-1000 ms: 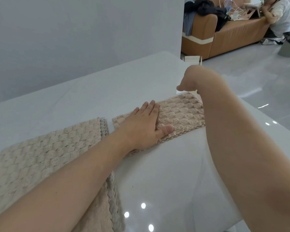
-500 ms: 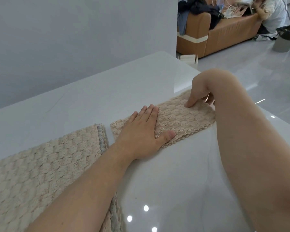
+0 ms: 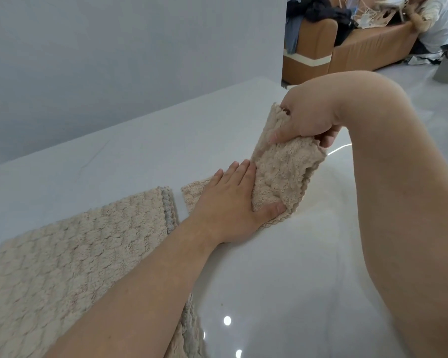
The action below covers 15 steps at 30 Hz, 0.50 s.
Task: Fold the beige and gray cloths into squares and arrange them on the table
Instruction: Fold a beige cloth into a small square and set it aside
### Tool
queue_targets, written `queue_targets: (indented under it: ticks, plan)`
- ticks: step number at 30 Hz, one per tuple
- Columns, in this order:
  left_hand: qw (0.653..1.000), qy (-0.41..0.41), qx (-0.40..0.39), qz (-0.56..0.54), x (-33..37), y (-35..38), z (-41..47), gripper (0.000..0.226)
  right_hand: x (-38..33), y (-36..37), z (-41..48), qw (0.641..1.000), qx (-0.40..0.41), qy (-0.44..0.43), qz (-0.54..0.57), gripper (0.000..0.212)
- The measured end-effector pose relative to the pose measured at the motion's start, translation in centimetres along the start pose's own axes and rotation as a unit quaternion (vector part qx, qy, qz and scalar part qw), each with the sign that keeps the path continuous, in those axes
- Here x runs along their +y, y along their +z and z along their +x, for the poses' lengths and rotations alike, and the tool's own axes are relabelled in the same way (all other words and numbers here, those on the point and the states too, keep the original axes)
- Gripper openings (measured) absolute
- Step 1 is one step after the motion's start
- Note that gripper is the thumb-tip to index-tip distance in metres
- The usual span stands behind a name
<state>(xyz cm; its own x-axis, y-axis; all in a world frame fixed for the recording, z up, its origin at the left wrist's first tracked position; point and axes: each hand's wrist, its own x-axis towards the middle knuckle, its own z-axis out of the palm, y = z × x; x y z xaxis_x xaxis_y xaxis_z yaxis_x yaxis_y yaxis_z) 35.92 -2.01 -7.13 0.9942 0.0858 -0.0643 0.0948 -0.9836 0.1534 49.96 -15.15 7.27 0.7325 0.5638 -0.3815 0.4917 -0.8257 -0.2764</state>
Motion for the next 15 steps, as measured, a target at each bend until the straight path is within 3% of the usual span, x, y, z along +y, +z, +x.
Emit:
queue_targets:
  ticks: [8,13,15]
  plan:
    - [1.0,-0.004,0.013,-0.017,0.0,0.1,0.2,0.107,-1.5,0.3,-0.2,0.994,0.072,-0.055,-0.066,0.054]
    - [0.999,-0.005,0.023,-0.037,0.1,0.2,0.3,0.107,-2.7,0.8,-1.0,0.986,0.096,-0.117,-0.065,0.045]
    - [0.994,0.006,0.044,-0.097,0.1,-0.4,0.2,0.097,-3.5,1.2,-1.2,0.985,0.1,-0.127,-0.064,0.043]
